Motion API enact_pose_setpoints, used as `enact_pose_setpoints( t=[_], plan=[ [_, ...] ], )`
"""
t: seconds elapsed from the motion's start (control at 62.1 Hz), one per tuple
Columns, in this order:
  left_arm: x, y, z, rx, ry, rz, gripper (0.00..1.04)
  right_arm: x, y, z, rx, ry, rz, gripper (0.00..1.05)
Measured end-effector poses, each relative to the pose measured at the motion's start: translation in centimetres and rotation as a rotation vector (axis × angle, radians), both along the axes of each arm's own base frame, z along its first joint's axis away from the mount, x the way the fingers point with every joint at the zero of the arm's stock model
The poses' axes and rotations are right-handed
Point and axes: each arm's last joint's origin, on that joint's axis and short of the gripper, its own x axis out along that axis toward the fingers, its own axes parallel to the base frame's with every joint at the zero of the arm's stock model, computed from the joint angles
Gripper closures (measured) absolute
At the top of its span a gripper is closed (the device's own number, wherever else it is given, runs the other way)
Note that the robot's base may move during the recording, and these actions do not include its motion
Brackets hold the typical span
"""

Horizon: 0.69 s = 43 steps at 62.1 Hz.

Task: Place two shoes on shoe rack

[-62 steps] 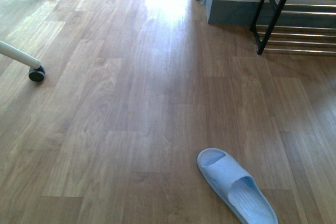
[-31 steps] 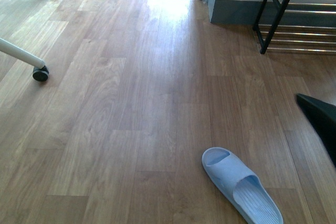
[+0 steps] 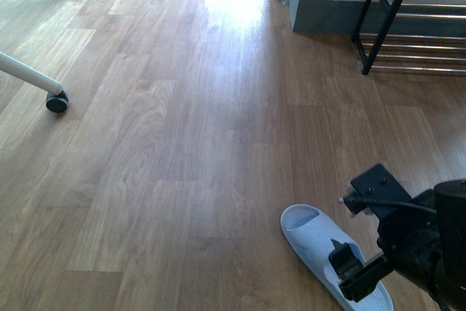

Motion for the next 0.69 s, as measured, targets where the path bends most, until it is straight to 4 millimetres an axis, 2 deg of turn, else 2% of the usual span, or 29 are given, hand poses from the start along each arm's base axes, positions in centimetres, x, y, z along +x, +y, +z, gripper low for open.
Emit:
enact_pose_setpoints(
  t=[0.29, 0.5, 0.693],
  plan=[
    [0.0, 0.0, 0.0, 0.000, 0.000, 0.000, 1.03, 1.1, -2.6, -4.1, -0.048, 0.026, -0.019, 0.09],
    [0.0, 0.0, 0.0, 0.000, 0.000, 0.000, 1.03, 2.1, -3.4, -6.3, -0.057, 0.038, -0.018, 0.09],
    [0.0, 0.0, 0.0, 0.000, 0.000, 0.000, 1.03, 3.0, -3.7, -7.5, -0.053, 0.053, -0.029, 0.09]
  ],
)
